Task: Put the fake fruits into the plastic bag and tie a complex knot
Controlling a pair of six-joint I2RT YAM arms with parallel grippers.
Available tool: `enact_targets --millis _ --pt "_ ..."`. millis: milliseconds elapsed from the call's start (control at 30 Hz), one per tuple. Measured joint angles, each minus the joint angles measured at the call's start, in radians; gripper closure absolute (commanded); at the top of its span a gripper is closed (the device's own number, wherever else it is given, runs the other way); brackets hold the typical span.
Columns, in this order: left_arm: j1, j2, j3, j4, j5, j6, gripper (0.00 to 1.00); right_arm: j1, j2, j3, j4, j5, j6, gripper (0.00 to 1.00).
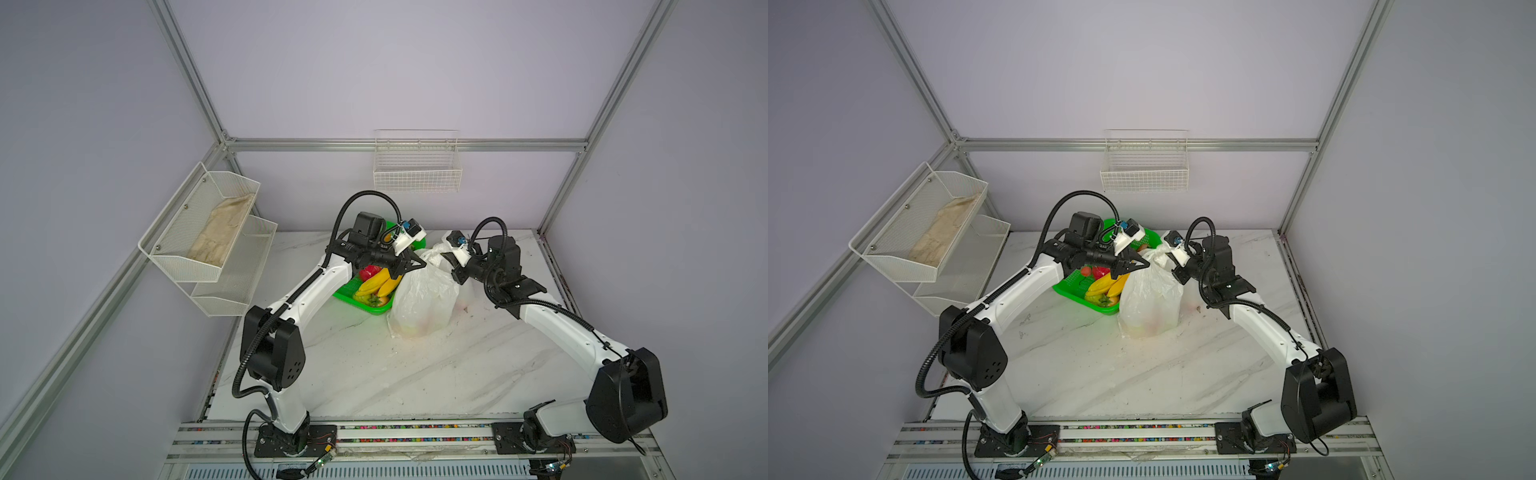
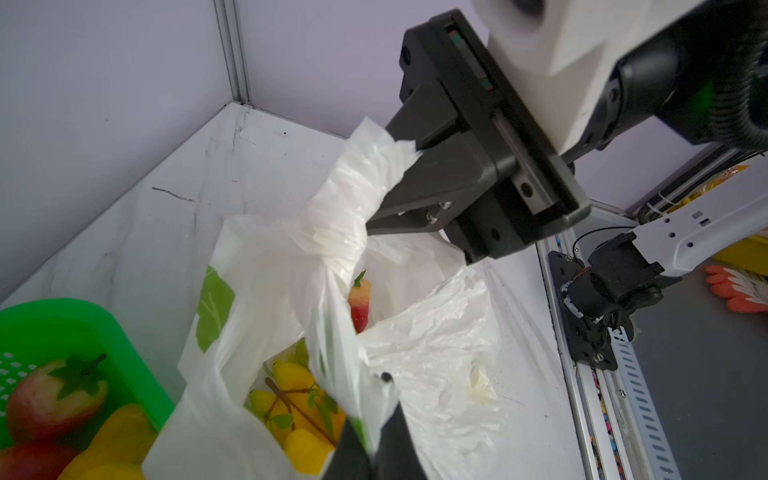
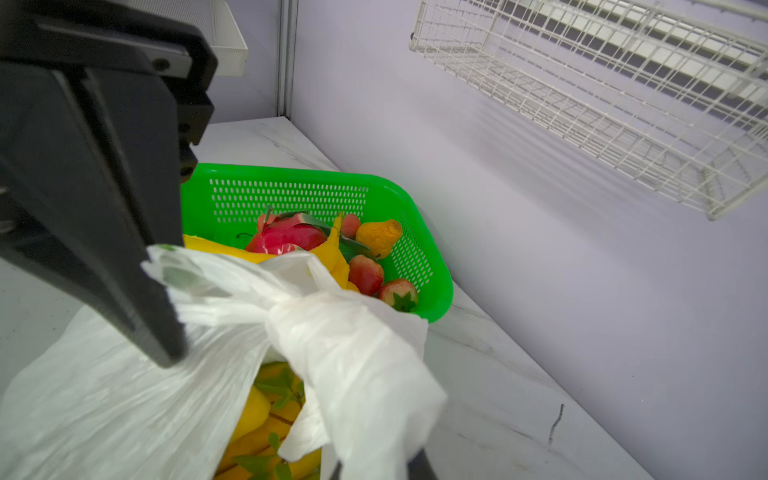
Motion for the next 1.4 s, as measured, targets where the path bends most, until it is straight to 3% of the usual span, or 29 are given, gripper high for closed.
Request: enact_targets --millis 233,533,600,733,1100,1200,1400 --pt "-0.047 -0.063 -0.106 0.193 -0.033 -0.135 1.0 0.02 0.004 -0.087 0.237 0.05 0.247 1.0" --pt "-0.151 -0.068 -0.278 0.463 -0.204 -0.225 1.0 0.023 0.032 -0.175 0.477 0.019 0.602 1.0" --pt "-0.157 -0.068 -0.318 0.534 -0.228 -0.256 0.85 0.024 0.038 -0.198 0.533 -0.004 0.673 1.0" --pt "-0.157 -0.068 -0.37 0.62 -0.247 -0.29 0.68 0.023 0.042 -0.23 0.605 -0.044 0.76 1.0" --pt "-0.078 -0.197 -0.458 0.62 -0.136 -0.287 0.36 -0.054 0.07 -0.281 0.786 -0.236 0.867 1.0" --pt "-0.034 -0.244 -0.458 0.592 -0.089 -0.279 0.36 -0.063 0.077 -0.283 0.808 -0.271 0.867 1.0" --pt "0.026 -0.243 -0.445 0.56 -0.039 -0.29 0.59 -0.065 0.082 -0.283 0.832 -0.332 0.866 1.0"
